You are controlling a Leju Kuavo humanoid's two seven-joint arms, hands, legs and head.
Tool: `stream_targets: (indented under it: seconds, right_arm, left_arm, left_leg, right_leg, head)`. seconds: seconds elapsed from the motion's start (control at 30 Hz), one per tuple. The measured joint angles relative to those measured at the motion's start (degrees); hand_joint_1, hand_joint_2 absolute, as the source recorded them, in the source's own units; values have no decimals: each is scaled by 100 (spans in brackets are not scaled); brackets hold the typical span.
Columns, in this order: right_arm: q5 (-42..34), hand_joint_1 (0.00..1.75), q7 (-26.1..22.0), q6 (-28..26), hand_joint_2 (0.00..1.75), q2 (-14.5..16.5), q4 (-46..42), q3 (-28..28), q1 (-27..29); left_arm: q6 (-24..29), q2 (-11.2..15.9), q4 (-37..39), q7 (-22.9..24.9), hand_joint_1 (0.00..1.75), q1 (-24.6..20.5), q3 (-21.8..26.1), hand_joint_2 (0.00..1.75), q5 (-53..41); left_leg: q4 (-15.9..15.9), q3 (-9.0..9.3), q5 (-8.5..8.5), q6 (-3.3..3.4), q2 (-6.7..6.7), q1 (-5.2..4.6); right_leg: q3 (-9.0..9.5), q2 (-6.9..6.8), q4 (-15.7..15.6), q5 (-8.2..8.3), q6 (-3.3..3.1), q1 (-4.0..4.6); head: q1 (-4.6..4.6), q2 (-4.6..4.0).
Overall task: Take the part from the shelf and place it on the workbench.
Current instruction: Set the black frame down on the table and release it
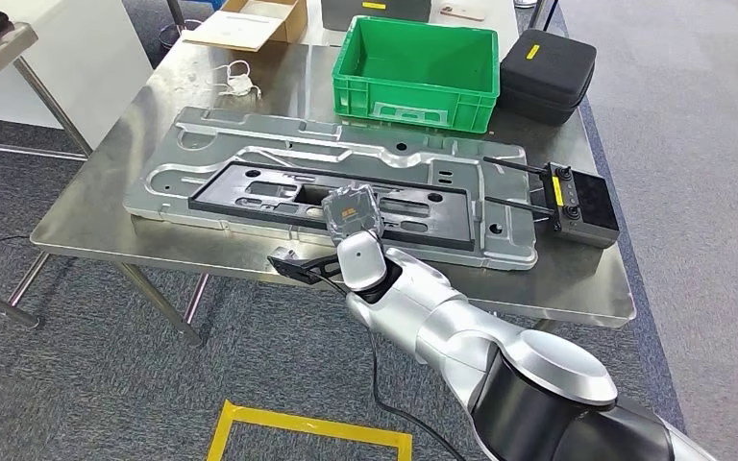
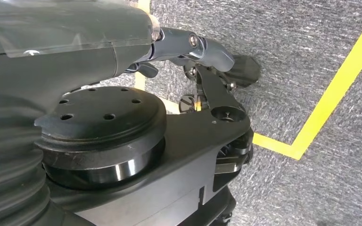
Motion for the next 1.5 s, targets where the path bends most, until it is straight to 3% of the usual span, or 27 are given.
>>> stream_targets:
  seconds: [0.77, 1.5]
  right_arm:
    - [-130, 175, 107, 150, 175, 2, -39, 156, 41]
    - [-219, 175, 67, -112, 175, 2, 77, 199, 14]
  left_arm:
    - [-79, -40, 1, 90, 0, 1, -1, 175, -67]
    - [-327, -81, 0, 144, 0, 4, -13, 175, -225]
  left_leg:
    - [0, 0, 0, 0, 0, -1]
    - [10, -3, -8, 12, 0, -14]
  right_leg:
    - [0, 0, 0, 0, 0, 0]
    - [4, -1, -17, 4, 15, -8]
  head:
    - [0, 0]
    - [-1, 0]
